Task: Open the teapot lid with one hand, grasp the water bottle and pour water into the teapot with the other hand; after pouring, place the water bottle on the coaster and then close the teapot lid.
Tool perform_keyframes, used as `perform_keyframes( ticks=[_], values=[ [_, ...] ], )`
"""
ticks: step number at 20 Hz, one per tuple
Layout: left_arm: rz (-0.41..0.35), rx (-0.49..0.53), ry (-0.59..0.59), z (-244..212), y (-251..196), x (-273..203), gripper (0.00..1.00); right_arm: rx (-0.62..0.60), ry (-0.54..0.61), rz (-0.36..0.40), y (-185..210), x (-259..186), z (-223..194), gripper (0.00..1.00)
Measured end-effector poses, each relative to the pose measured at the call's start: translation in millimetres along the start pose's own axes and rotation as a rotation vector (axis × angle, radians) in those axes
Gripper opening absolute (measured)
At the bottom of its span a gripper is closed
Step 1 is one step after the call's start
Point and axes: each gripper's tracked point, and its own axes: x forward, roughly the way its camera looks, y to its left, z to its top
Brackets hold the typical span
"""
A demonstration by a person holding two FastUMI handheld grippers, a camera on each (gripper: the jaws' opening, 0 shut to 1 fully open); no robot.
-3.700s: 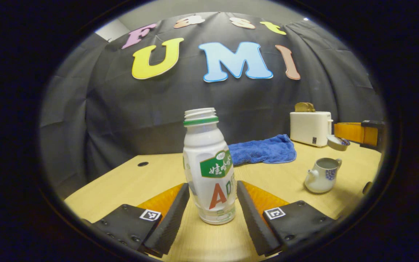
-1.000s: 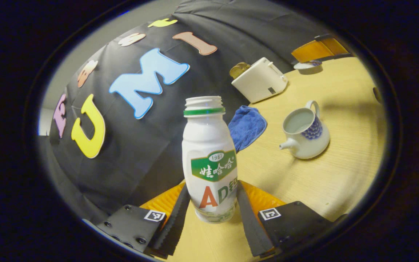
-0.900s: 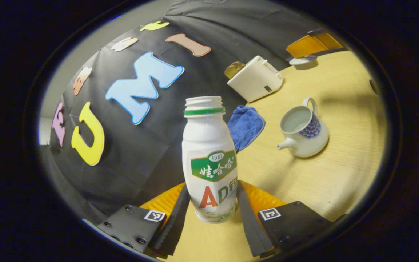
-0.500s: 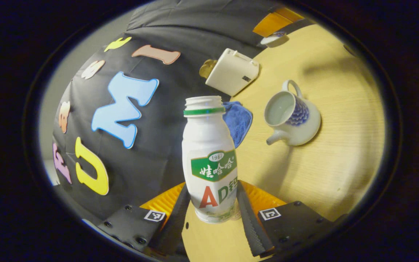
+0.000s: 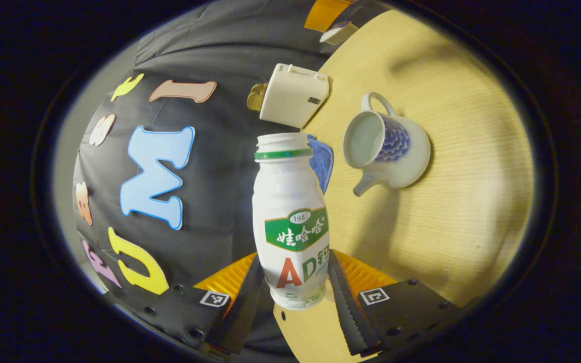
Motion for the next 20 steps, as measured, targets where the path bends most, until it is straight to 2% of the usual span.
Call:
perform_keyframes(
  ticks=[2, 6, 7, 8, 9, 10, 20],
  values=[
    [0.005, 0.045, 0.007, -1, 2, 1, 0.73, 0.007, 0.001, 0.004, 0, -1, -1, 0.02],
    [0.016, 0.126, 0.021, -3, 5, 3, 0.84, 0.016, 0.006, 0.013, 1, 1, -3, 0.02],
    [0.018, 0.145, 0.026, -4, 7, 3, 0.84, 0.017, 0.006, 0.014, 1, 0, -3, 0.00],
    [0.020, 0.162, 0.027, -3, 7, 4, 0.73, 0.019, 0.008, 0.017, 2, 0, -3, 0.02],
    [0.023, 0.180, 0.029, -2, 8, 3, 0.84, 0.021, 0.011, 0.018, 2, 0, -5, 0.02],
    [0.023, 0.197, 0.034, -2, 8, 3, 0.84, 0.023, 0.014, 0.020, 2, 0, -5, 0.00],
    [0.027, 0.311, 0.039, -1, 12, 2, 0.84, 0.027, 0.013, 0.021, 1, -1, -6, 0.02]
  ],
)
